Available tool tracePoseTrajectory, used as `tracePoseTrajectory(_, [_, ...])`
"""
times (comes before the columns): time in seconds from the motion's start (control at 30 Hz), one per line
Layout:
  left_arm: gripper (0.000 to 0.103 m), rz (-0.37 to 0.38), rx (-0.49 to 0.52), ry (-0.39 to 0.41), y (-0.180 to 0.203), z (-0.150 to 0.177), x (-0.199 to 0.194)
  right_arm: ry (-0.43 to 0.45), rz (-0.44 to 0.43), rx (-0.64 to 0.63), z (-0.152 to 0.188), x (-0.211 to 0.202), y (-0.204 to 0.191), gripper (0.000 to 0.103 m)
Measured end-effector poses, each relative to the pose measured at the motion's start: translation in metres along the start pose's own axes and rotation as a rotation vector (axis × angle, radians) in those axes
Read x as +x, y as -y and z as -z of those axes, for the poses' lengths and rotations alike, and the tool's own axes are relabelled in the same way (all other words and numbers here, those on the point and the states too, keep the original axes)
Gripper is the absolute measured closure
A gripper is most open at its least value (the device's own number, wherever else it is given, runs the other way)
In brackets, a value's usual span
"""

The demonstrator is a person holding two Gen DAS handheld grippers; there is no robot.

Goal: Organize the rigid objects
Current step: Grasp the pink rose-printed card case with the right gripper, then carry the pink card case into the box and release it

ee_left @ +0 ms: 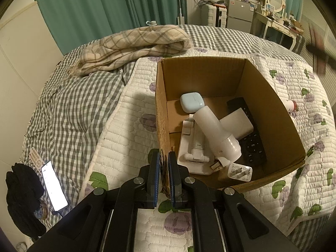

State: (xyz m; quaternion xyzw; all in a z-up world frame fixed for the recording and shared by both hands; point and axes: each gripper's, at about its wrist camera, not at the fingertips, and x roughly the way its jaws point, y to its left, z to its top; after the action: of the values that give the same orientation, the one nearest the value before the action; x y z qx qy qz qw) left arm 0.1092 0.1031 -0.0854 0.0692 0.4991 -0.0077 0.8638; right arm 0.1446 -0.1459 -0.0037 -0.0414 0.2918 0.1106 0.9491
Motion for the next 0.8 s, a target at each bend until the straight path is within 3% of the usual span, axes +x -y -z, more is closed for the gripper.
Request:
tracePoseTrajectory(0.1, [0.096, 0.0, 0.0, 0.0, 0.001, 0.0, 0.0, 0.038, -0.072, -0.071, -0.021, -0.007, -0.034, 0.036])
tracePoseTrajectory(0.23, [0.096, 0.0, 0.0, -0.001, 0.001, 0.0, 0.0, 0.021, -0.152, -0.141, -0.027, 0.001, -0.075, 0.036])
tracePoseTrajectory(0.53, [0.096, -0.001, 0.0, 0.001, 0.003, 0.002, 0.001, -0.21, -0.225, -0.195, 0.022, 0.067, -0.115, 0.036])
tracePoseTrajectory(0.8, [0.096, -0.009, 0.006, 0.002, 0.005, 0.001, 0.0, -0.266, -0.23, -0.2, 0.047, 0.087, -0.115, 0.035])
